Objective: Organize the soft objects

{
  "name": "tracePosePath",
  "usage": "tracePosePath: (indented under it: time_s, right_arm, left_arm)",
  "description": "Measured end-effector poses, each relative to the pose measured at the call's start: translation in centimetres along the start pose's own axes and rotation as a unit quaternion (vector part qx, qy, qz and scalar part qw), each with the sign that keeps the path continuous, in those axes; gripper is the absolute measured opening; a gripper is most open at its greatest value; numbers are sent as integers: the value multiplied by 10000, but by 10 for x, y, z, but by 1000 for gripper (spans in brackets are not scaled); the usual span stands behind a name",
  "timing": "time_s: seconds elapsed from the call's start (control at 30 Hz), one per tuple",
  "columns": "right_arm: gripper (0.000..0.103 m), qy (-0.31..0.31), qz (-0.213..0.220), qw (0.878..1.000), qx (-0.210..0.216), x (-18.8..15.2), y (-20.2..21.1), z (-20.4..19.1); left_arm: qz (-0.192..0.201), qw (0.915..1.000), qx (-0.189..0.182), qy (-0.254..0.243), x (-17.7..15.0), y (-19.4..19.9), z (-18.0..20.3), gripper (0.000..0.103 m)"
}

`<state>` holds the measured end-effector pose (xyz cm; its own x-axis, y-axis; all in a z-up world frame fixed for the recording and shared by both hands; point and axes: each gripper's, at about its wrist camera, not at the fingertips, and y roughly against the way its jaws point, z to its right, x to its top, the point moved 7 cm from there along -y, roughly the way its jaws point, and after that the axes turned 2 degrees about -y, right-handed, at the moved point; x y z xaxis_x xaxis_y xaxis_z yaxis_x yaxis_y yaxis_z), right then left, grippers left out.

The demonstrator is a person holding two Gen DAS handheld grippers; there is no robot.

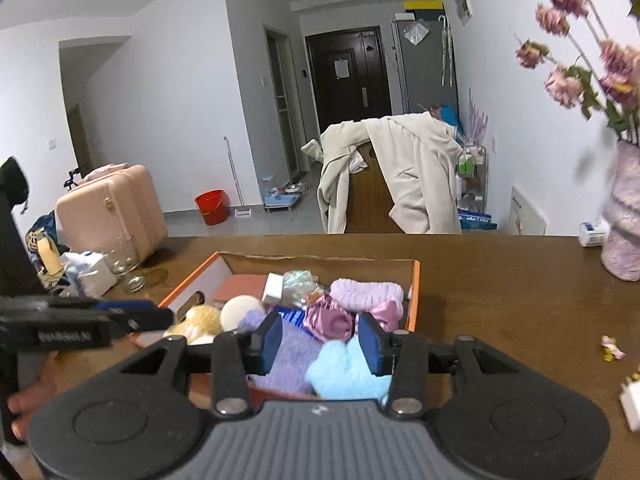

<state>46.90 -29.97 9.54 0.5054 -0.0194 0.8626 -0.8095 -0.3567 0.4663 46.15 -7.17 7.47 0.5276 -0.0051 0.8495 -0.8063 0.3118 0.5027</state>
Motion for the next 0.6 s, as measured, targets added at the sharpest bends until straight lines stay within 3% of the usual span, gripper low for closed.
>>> tracePosePath:
  time_s: [0.2, 0.3, 0.43, 0.6]
  right_arm:
    - [48, 123, 395, 9991, -46, -22, 61, -25]
    - [62, 239, 891, 9957, -118, -39, 92, -44]
    - [87, 413, 1621, 9855, -301, -63, 124, -66]
    - [95, 452, 2103, 9759, -364, -97, 154, -86]
  left_arm:
    - [462, 9956, 777, -226, -20, 70, -9, 53]
    - [860, 9902, 1066, -286, -34, 103, -9, 73]
    - [1374, 9816, 1260, -422, -58, 143, -5, 88]
    - [1727, 9759, 1211, -561, -89, 180, 4, 97]
